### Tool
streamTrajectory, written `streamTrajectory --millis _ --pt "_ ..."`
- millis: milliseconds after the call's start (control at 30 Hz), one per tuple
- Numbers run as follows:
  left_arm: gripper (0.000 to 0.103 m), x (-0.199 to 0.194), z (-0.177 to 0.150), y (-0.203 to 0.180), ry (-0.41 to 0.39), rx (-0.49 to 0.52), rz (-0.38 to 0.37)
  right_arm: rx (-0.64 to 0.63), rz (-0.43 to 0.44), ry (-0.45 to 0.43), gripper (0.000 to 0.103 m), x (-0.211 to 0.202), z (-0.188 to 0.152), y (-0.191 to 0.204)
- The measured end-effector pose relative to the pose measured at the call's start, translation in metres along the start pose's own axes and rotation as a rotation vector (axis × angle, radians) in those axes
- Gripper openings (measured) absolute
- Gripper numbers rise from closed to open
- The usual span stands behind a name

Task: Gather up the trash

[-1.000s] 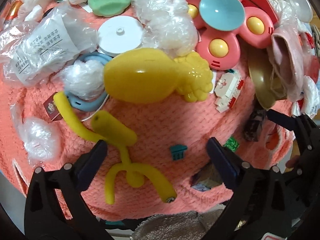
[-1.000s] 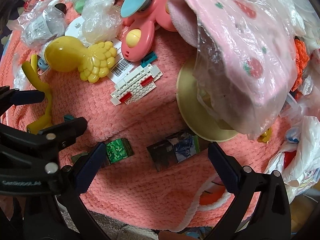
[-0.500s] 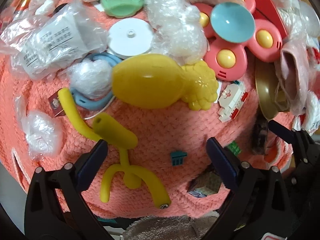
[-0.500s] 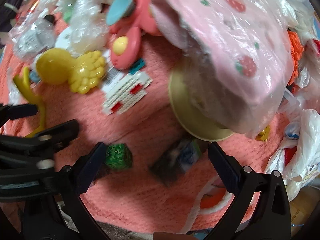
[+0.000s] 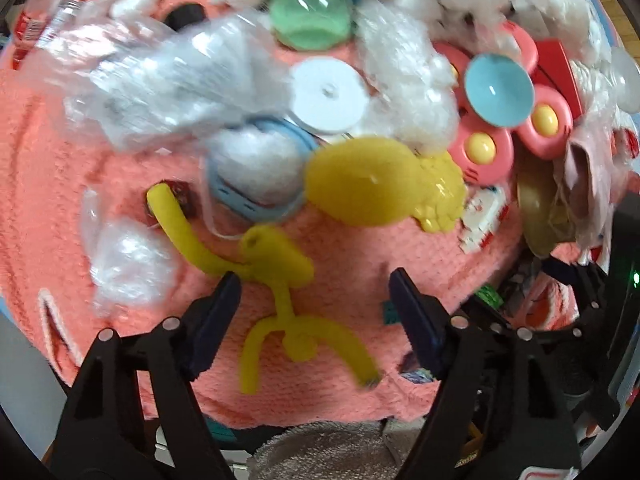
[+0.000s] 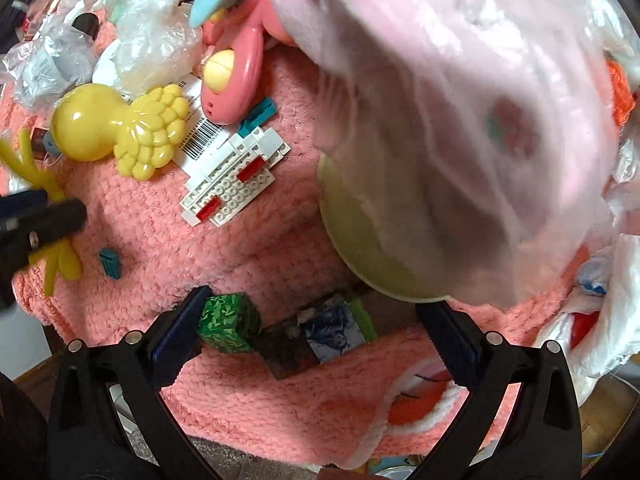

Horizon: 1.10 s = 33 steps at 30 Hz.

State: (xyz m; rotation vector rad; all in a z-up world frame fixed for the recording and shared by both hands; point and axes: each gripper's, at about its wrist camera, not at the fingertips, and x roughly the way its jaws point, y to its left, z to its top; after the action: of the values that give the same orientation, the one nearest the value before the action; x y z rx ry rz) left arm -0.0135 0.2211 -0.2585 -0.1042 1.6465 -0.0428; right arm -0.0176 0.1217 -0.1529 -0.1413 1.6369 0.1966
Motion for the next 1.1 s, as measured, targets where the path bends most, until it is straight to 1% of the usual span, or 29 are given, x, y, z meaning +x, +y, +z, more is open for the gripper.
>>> streamTrajectory --millis 67,133,233,300,433,500,567,667,733,767,867,1033,1100 --pt "0.073 0.0 0.007 0.01 -0.011 -0.015 0.0 0.01 0.015 0.004 0.099 -0.003 0.003 -0.005" --pt "0.074 0.005 0.012 0.016 0.015 -0.034 -0.023 0.027 0.026 0.006 0.099 -0.008 0.002 -0.004" --pt "0.074 0.008 0.02 0.02 0.01 -0.037 0.003 0.065 0.062 -0.002 0.099 -0.016 0.009 -0.015" --pt "0.074 0.008 0.029 0.025 0.001 -0.053 0.002 0.081 0.07 -0.013 0.099 -0.022 0.012 -0.022" --pt "0.078 0.012 0.047 0.036 0.032 -0.083 -0.039 0.103 0.08 -0.03 0.099 -0.035 0.015 -0.035" --pt "0.079 0.013 0.052 0.03 0.018 -0.066 -0.026 0.098 0.07 -0.05 0.099 -0.041 0.016 -0.038" --pt "0.079 0.014 0.059 0.018 -0.009 -0.012 0.026 0.098 0.049 -0.056 0.099 -0.041 0.021 -0.039" --pt "0.079 0.022 0.075 0.007 0.01 0.001 -0.01 0.108 0.032 -0.046 0.099 -0.034 0.022 -0.046" --pt "0.08 0.024 0.078 -0.004 -0.002 0.014 0.004 0.111 -0.012 -0.059 0.099 -0.031 0.025 -0.057" --pt "0.081 0.025 0.081 -0.009 -0.006 0.025 0.008 0.117 -0.018 -0.054 0.099 -0.027 0.027 -0.06" --pt "0.083 0.033 0.089 -0.024 -0.014 0.037 0.019 0.134 0.012 -0.013 0.099 -0.011 0.032 -0.068" --pt "0.095 0.052 0.106 -0.042 -0.007 0.042 0.024 0.143 0.023 -0.007 0.1 -0.005 0.038 -0.075" --pt "0.095 0.061 0.115 -0.046 -0.002 0.041 0.042 0.141 0.027 -0.008 0.1 -0.004 0.039 -0.079"
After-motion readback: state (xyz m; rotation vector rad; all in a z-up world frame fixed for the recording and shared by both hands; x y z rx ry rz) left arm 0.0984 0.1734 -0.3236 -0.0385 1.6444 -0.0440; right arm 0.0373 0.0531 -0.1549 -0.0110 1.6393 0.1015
